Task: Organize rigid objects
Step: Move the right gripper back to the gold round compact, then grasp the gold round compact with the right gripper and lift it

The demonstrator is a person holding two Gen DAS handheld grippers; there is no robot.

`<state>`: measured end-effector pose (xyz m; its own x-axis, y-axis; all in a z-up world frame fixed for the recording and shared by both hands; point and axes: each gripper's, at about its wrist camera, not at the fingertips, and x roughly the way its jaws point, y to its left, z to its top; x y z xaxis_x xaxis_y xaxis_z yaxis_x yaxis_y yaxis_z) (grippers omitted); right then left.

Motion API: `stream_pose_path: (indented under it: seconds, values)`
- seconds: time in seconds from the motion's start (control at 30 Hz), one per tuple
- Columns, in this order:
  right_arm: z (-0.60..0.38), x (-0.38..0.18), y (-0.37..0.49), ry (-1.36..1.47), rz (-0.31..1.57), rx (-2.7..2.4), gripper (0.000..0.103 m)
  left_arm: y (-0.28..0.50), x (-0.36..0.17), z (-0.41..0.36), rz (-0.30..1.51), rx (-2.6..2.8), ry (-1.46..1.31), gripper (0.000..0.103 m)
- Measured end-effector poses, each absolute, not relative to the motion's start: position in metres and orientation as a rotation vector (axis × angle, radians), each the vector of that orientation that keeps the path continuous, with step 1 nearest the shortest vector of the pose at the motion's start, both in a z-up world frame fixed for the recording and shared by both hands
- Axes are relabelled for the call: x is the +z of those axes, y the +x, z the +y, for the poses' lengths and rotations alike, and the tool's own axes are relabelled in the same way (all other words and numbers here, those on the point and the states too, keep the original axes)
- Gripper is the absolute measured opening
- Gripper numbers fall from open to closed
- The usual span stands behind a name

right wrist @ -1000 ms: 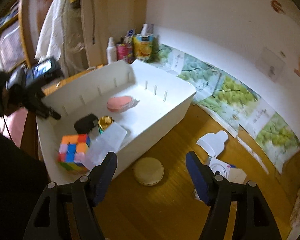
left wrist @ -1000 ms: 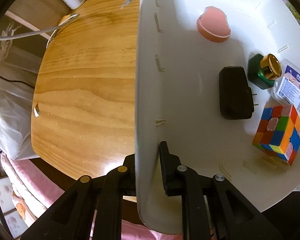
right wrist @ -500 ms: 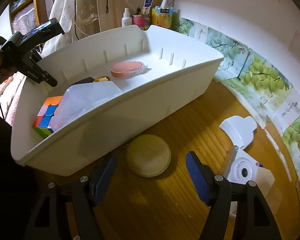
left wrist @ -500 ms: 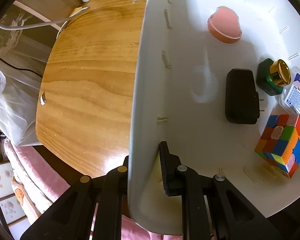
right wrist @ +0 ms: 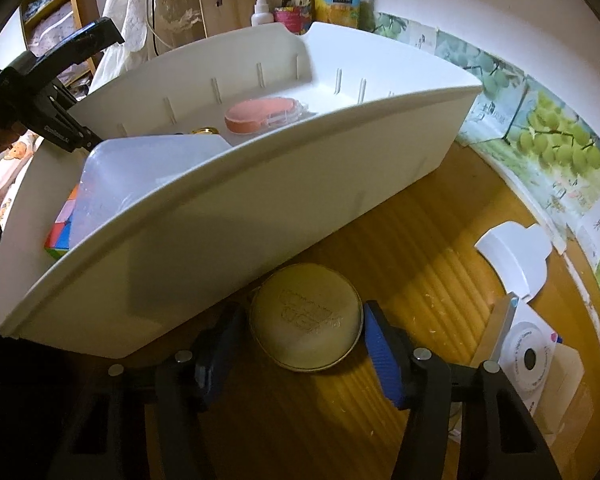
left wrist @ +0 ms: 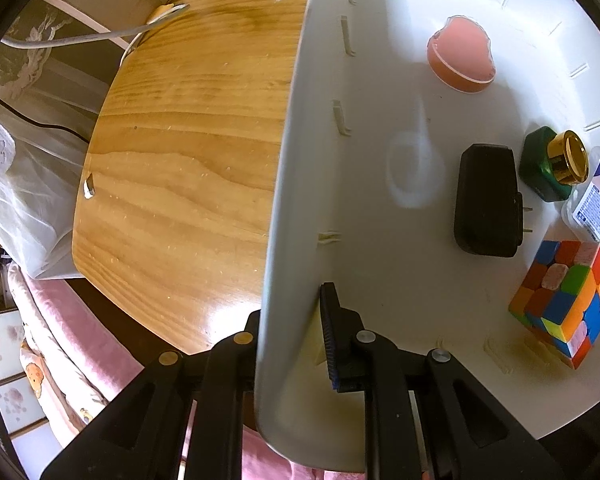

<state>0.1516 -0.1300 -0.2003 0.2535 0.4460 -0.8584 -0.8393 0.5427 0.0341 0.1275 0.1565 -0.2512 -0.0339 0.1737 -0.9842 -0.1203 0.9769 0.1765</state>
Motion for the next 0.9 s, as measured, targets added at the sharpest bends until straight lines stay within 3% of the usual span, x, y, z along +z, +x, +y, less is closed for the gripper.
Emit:
stream_pose_path:
  seconds: [0.5, 0.9]
  values:
    - [-0.138, -0.196, 0.139, -0.421, 1.028, 0.731, 0.056, 0.128, -0.256, 0.16, 1.618, 0.161, 0.055, 0.02]
    - [-0.148, -0.15, 0.107, -0.3, 1.001, 0.424, 0.056, 0.128, -0.262, 0.158, 1.65, -0.019, 0.147, 0.02]
